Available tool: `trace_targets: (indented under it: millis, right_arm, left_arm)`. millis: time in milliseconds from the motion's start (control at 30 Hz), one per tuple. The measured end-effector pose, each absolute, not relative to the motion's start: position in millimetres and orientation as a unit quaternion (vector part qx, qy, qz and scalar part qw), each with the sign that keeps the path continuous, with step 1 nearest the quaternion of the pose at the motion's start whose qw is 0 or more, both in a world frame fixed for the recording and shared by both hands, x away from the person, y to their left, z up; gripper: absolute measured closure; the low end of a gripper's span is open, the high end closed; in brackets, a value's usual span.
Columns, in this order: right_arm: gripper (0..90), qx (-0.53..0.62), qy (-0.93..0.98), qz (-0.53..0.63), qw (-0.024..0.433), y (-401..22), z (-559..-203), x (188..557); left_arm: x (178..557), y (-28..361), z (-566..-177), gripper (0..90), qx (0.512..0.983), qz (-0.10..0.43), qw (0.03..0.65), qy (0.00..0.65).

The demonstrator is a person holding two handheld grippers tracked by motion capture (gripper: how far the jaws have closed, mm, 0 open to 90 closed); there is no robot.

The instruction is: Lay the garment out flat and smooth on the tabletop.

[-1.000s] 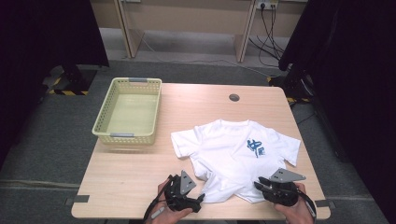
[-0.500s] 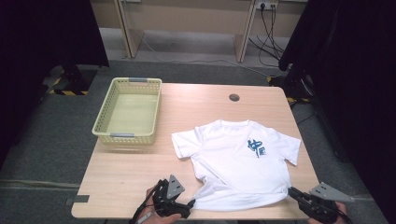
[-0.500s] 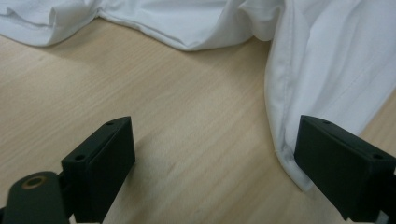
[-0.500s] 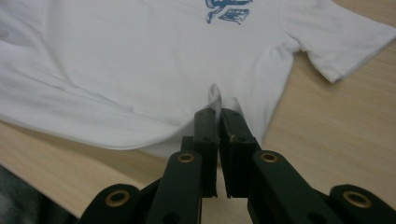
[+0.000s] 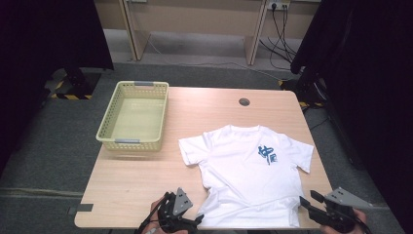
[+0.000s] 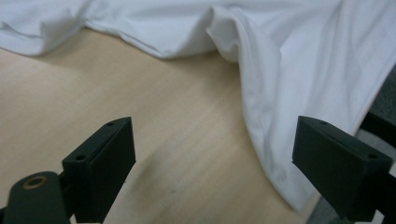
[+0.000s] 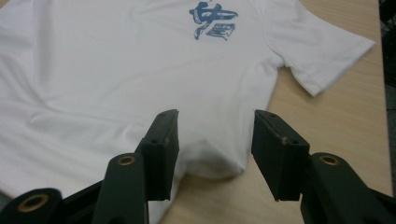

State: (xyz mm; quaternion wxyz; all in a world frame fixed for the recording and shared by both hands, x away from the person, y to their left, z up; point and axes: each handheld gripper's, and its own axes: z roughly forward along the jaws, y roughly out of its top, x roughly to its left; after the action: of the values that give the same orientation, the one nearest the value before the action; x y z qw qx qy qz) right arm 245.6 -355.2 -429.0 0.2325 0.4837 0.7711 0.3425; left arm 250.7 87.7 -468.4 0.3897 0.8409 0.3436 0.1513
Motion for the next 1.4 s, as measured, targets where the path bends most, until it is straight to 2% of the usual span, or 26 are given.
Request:
trace_targets:
  millis: [267,400,500,633,867,900,933,1067,1233,1400]
  right_arm:
    - [42.3,0.48,0.785,0.341,0.194,-327,-439,293]
    - [35.3,0.478,0.796,0.327,0.175,-309,-447,310]
    - [33.6,0.476,0.8,0.324,0.17,-300,-451,323]
    - [31.0,0.485,0.799,0.317,0.161,-289,-453,345]
    - [28.2,0.494,0.809,0.276,0.158,-272,-459,382]
    - [23.5,0.487,0.815,0.27,0.158,-268,-462,388]
    - [22.7,0.485,0.817,0.268,0.16,-267,-463,390]
    - [21.9,0.489,0.821,0.253,0.152,-265,-460,401]
    - [19.1,0.492,0.826,0.236,0.141,-264,-458,424]
    - [20.3,0.503,0.816,0.247,0.143,-265,-459,444]
  left_arm:
    - [277,77,-462,12.4,0.831,0.151,0.404,0.351]
    - [299,77,-465,12.0,0.816,0.122,0.422,0.375]
    - [316,79,-467,11.8,0.802,0.092,0.437,0.398]
    - [342,72,-466,12.0,0.798,0.082,0.434,0.409]
    - [382,64,-473,13.7,0.802,0.101,0.405,0.427]
    - [386,64,-474,14.2,0.802,0.102,0.403,0.429]
    - [390,63,-476,14.9,0.801,0.101,0.402,0.432]
    - [402,63,-477,15.2,0.798,0.107,0.399,0.438]
    - [418,62,-477,15.6,0.81,0.141,0.37,0.433]
    - [432,64,-476,15.7,0.814,0.16,0.35,0.436]
